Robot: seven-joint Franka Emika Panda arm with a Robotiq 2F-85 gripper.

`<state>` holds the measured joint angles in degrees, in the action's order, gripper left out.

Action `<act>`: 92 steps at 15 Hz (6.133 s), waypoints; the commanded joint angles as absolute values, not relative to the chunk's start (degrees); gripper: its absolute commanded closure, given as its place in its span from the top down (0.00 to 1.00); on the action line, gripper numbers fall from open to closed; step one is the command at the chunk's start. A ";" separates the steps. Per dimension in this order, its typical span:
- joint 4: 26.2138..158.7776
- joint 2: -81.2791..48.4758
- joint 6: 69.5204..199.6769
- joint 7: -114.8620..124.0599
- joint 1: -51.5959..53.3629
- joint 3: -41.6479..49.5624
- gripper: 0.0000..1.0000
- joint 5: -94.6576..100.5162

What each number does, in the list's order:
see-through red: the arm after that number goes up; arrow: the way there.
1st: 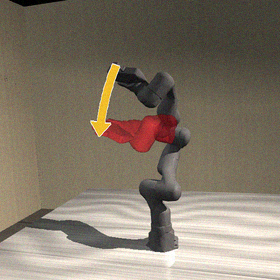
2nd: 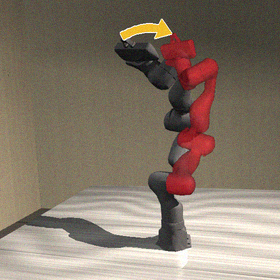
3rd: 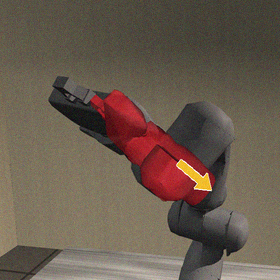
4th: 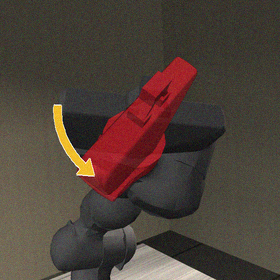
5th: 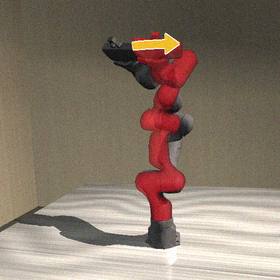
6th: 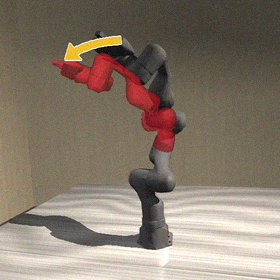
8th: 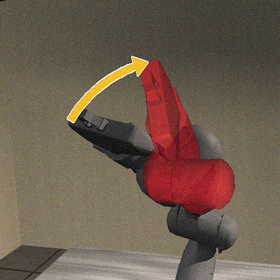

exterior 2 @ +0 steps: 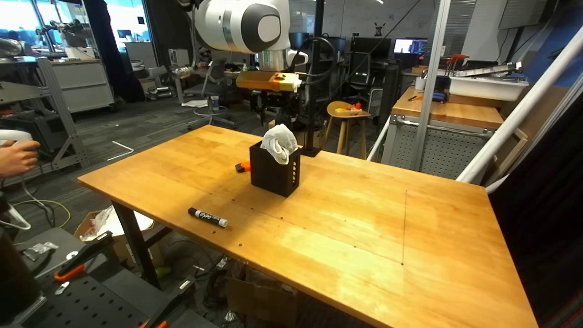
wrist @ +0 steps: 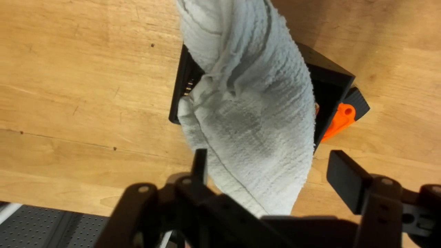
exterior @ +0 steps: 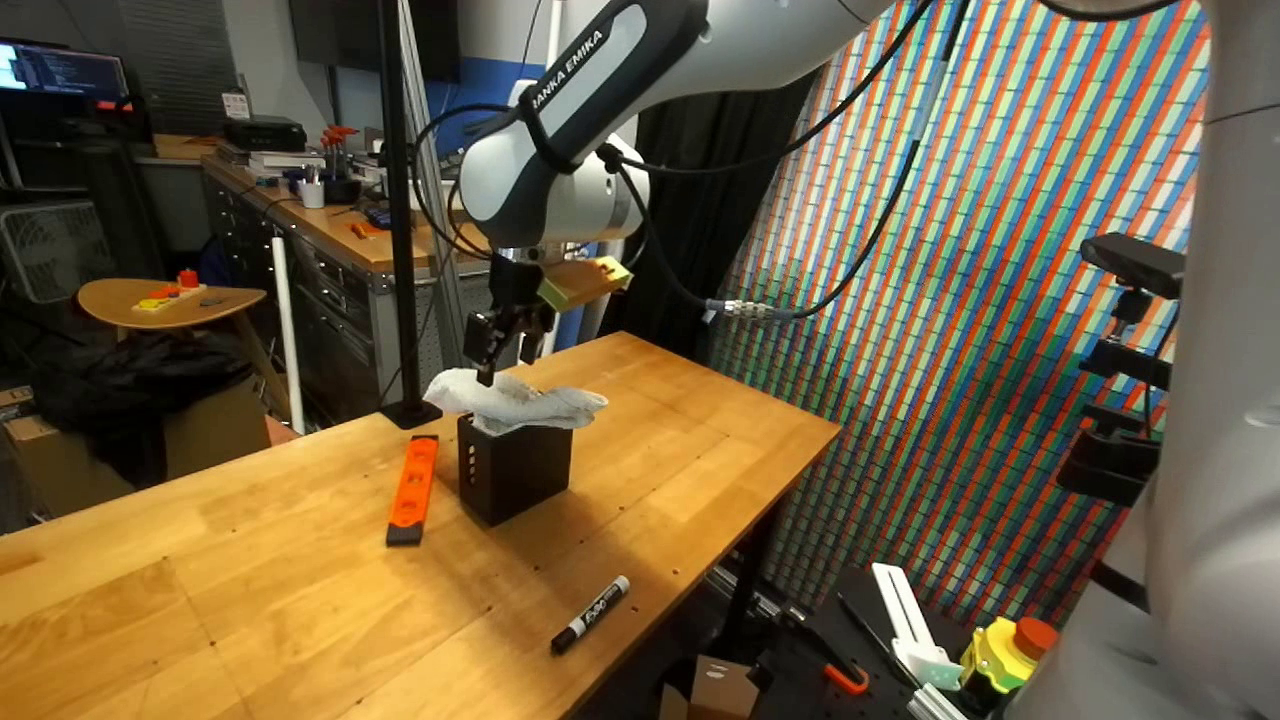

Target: Put the towel into the box.

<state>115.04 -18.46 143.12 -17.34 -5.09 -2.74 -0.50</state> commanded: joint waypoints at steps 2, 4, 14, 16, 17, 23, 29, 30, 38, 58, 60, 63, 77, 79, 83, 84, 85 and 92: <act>115.69 -16.50 143.22 -16.35 -3.65 -1.96 0.49 1.90; 115.50 -16.90 143.01 -16.39 -3.48 -1.93 0.34 2.57; 115.70 -19.18 142.97 -16.08 -3.74 -1.37 0.00 3.23; 115.82 -20.18 142.90 -16.03 -3.83 -1.47 0.00 2.81; 115.84 -20.75 142.88 -15.99 -3.82 -1.54 0.00 2.73; 114.88 -26.17 142.81 -15.78 -3.91 -2.54 0.00 1.59; 114.89 -31.53 142.59 -15.79 -4.71 -3.24 0.00 -0.16; 114.68 -32.58 142.48 -15.85 -4.85 -3.41 0.00 -0.52; 115.28 -29.89 141.23 -15.83 -4.98 -3.76 0.00 -2.50; 113.35 -17.99 140.91 -13.60 0.23 -2.64 0.01 4.97; 112.35 -18.65 140.96 -13.91 0.79 -2.91 0.01 4.93; 111.77 -19.53 141.22 -14.74 0.94 -2.99 0.01 4.51; 109.30 -24.91 141.24 -15.95 -0.98 -3.27 0.01 2.95; 109.64 -25.08 141.23 -15.97 -1.78 -3.15 0.01 2.50; 110.46 -24.91 141.47 -15.58 -3.45 -2.85 0.01 1.69; 110.63 -24.81 141.50 -15.45 -3.74 -2.76 0.01 1.62; 110.80 -24.71 141.39 -15.33 -4.05 -2.73 0.01 1.40; 113.69 -22.82 141.30 -13.93 -4.39 -2.73 0.01 -0.54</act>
<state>111.06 -24.96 141.86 -14.71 -4.37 -2.73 0.56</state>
